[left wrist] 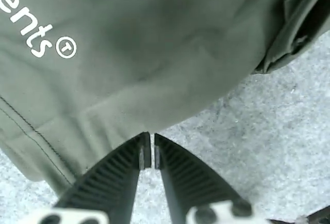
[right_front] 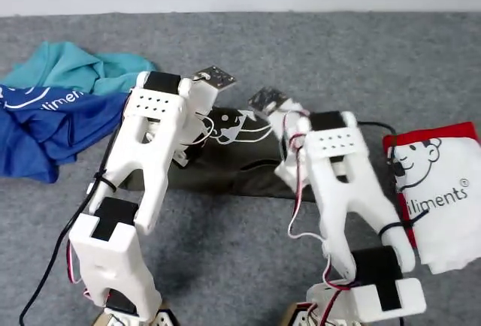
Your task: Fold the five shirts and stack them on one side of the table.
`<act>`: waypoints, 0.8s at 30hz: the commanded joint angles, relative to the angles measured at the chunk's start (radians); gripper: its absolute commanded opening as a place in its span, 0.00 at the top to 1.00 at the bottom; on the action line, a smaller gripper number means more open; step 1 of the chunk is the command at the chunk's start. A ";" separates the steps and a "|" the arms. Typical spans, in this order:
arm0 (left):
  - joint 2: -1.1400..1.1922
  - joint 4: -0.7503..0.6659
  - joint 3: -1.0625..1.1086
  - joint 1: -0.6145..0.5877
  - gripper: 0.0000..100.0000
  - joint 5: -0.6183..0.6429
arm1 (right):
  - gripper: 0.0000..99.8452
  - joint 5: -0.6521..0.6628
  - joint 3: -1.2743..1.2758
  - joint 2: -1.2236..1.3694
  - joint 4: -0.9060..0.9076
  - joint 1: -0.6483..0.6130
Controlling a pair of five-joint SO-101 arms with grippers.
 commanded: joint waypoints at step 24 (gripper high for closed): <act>-0.048 0.003 -0.033 0.003 0.98 -0.015 | 0.69 -0.008 0.092 0.137 -0.549 0.058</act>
